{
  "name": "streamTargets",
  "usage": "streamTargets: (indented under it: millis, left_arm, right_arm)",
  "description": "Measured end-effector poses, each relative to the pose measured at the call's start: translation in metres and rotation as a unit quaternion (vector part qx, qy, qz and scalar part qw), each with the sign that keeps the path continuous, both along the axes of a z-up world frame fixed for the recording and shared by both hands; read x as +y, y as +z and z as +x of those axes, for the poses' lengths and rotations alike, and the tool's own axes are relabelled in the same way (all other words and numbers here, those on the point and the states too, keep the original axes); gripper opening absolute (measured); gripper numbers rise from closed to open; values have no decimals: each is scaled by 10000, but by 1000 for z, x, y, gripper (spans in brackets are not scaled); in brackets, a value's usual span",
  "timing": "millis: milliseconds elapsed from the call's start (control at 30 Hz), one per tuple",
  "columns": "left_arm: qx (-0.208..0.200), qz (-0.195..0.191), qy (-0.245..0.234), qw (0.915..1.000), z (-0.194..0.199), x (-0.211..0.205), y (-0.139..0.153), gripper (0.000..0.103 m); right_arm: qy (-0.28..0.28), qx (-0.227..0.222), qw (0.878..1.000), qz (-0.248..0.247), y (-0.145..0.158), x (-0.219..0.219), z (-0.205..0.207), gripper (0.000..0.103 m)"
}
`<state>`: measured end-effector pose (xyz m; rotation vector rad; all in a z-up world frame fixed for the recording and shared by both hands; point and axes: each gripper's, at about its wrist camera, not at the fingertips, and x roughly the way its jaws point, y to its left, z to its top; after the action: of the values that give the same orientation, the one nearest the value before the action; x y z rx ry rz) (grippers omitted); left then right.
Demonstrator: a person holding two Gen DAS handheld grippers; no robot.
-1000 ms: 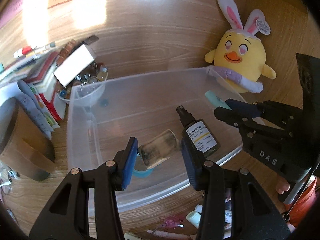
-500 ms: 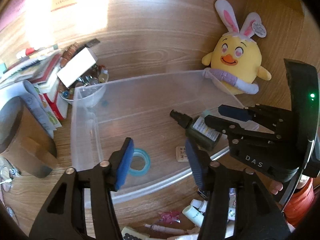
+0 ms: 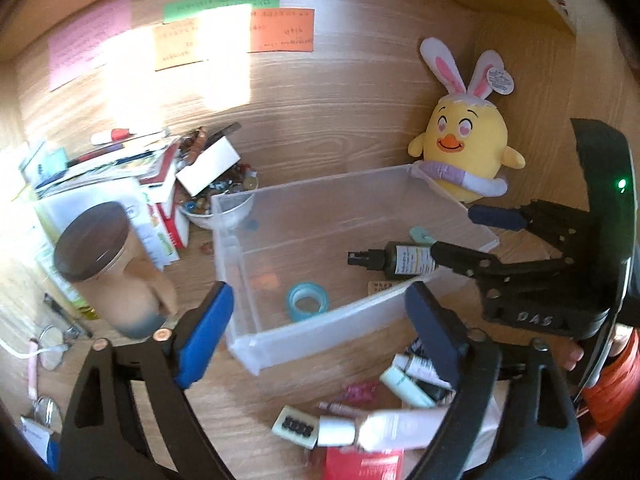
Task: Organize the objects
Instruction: 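Carry both items into the clear box and open both grippers, then grasp the red packet with the left gripper while the right grasps the pink bottle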
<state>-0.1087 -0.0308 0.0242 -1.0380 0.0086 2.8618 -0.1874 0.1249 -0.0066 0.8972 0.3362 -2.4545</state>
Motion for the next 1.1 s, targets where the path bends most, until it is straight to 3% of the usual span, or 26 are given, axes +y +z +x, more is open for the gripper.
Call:
streamTargets:
  millis: [433,800,1100]
  left_arm:
    - [-325,79,252,9991,57,-20,-29,91]
    - [-487,-2,421,9979,93,-39,-51,91]
    - [-556,151,305,9979,103,-45,-62,91]
  right_arm:
    - [692,202,9974,-14,0,-14,66,66]
    - [1492,-184,9882,289,-33,-65,101,66]
    - [1824,-489,9803,577,-48,-91,108,63]
